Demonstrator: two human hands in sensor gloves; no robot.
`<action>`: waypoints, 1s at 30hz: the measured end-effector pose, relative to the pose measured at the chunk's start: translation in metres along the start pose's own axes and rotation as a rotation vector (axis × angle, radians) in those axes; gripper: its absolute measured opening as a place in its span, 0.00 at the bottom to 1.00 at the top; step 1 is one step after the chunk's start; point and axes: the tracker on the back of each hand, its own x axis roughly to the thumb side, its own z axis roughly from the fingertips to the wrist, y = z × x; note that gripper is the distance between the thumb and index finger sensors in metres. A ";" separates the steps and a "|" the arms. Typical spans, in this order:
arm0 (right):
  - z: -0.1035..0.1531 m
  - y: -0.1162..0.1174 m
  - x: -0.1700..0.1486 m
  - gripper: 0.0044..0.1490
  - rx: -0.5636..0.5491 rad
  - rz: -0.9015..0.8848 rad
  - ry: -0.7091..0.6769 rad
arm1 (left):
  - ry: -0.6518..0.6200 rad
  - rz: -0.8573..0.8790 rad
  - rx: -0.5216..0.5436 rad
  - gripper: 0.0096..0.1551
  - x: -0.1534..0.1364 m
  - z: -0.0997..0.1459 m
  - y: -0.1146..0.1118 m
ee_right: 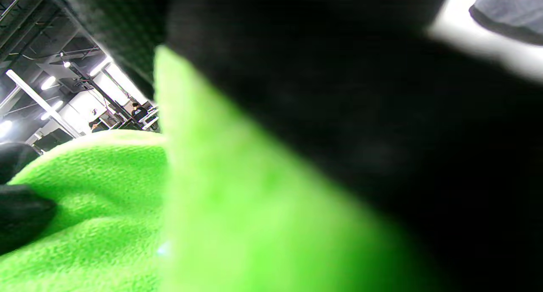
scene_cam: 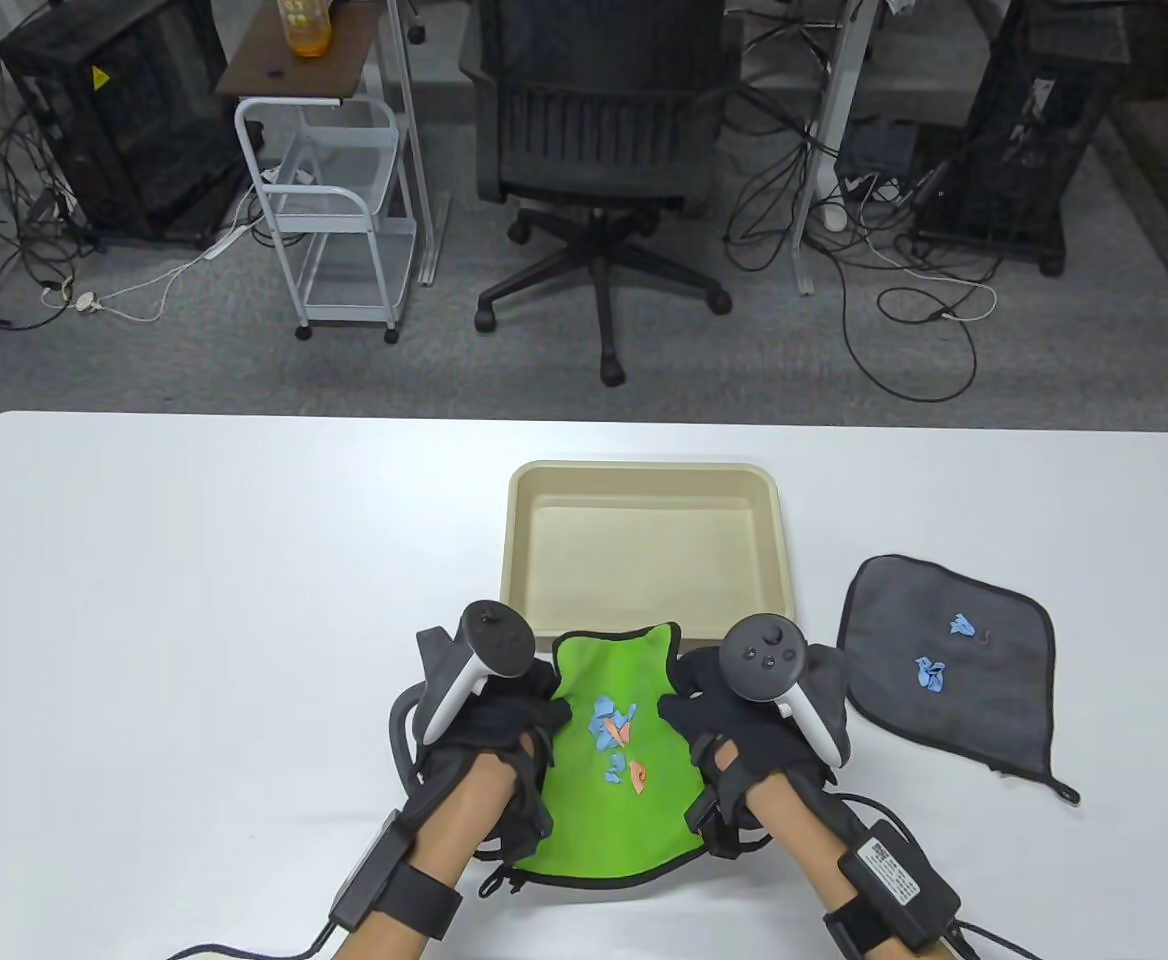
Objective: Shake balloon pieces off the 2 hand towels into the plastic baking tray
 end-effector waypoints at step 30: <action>-0.116 -0.112 0.046 0.26 -0.243 -0.300 0.059 | -0.026 0.362 0.215 0.20 0.100 -0.073 0.134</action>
